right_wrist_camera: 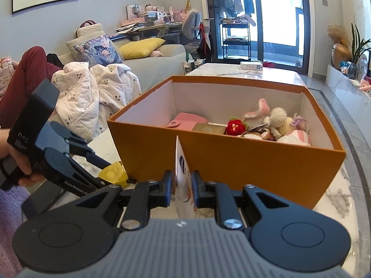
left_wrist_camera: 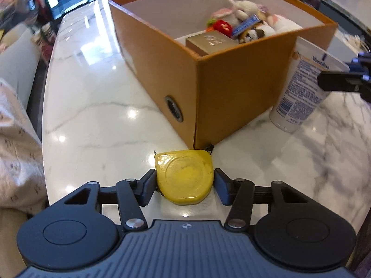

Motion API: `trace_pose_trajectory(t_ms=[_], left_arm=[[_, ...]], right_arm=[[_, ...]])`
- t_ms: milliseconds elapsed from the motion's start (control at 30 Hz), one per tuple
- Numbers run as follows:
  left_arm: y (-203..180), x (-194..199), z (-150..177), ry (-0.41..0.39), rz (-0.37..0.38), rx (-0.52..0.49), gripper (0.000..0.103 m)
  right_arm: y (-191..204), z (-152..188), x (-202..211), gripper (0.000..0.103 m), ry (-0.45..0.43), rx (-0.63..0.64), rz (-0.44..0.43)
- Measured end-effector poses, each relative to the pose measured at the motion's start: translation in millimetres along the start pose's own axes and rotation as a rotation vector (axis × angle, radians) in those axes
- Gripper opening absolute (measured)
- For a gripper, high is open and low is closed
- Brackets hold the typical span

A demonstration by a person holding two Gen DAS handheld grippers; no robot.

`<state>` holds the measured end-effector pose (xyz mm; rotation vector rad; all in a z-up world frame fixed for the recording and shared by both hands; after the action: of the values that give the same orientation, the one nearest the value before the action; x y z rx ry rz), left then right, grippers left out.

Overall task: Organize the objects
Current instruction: 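Grasp the yellow tape measure with the left tool while the right holds the lotion tube, then carry the tape measure and lotion tube over the orange box with both tools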

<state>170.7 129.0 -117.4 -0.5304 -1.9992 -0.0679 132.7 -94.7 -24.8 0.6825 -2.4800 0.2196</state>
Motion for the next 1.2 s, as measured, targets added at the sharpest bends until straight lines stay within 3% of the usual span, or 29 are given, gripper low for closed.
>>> trace_pose_trajectory(t_ms=[233, 533, 733, 900, 1067, 1200], left_arm=[[-16, 15, 7, -0.053, 0.005, 0.084, 0.061], [-62, 99, -4, -0.187, 0.081, 0.080, 0.061], [-94, 120, -55, -0.233, 0.061, 0.001, 0.061], [-91, 114, -105, -0.224, 0.017, -0.051, 0.061], [-75, 98, -144, -0.216, 0.029, -0.012, 0.061], [-60, 62, -173, -0.202, 0.046, 0.043, 0.061]], right_arm=[[4, -1, 3, 0.011, 0.014, 0.010, 0.029], [1, -20, 47, 0.010, -0.033, 0.000, -0.021], [-5, -57, 83, 0.009, -0.106, -0.001, -0.069], [-21, -99, 91, 0.009, -0.167, -0.007, -0.051], [-43, -128, 63, 0.009, -0.179, -0.019, 0.006], [-63, -143, 25, 0.009, -0.165, -0.077, 0.019]])
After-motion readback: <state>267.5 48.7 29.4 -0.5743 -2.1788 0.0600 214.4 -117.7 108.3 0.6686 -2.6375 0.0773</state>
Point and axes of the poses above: each gripper's, at about its wrist camera, not at the fingertips, and x roughly against the way its jaws point, y to its left, z to its underside, the point moved 7 cm from there along -x, roughly the way its jaws point, and after that the axes turned 13 degrees about z, right-handed, at the moved point
